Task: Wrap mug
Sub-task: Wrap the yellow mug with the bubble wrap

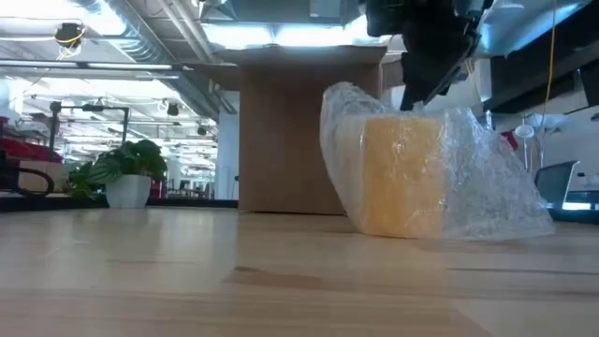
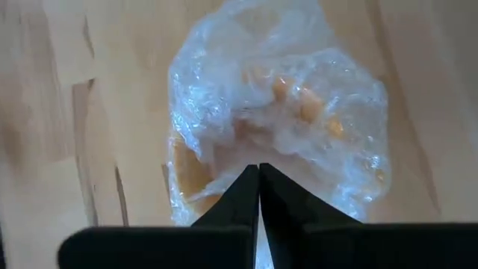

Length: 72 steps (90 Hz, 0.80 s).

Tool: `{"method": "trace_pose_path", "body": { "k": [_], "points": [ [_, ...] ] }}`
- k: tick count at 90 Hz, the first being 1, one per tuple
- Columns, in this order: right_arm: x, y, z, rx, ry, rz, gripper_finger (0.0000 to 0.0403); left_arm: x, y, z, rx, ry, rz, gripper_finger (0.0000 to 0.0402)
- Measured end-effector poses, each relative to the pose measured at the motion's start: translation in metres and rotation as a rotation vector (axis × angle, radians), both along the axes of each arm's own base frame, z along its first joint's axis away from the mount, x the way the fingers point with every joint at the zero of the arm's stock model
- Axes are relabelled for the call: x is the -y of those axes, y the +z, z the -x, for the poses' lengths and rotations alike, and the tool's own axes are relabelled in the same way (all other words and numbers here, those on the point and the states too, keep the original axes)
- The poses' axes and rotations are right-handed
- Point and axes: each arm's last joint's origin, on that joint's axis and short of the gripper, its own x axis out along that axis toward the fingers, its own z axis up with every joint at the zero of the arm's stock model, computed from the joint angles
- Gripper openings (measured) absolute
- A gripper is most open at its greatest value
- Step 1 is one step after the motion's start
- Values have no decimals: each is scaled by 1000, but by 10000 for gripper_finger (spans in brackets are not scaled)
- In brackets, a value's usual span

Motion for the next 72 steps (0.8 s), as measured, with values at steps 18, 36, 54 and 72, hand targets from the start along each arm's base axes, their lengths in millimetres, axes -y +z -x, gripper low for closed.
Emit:
{"method": "trace_pose_path", "body": {
  "k": [18, 36, 54, 72],
  "points": [
    [-6, -33, -19, -33, 42, -16, 0, 0, 0, 0, 1, -1, -1, 0],
    [-7, -71, -36, -99, 93, -53, 0, 0, 0, 0, 0, 0, -1, 0],
    [-3, -80, -43, -91, 108, -103, 0, 0, 0, 0, -2, 0, 0, 0],
    [-2, -77, -42, -74, 107, -98, 0, 0, 0, 0, -1, 0, -1, 0]
  ]
}}
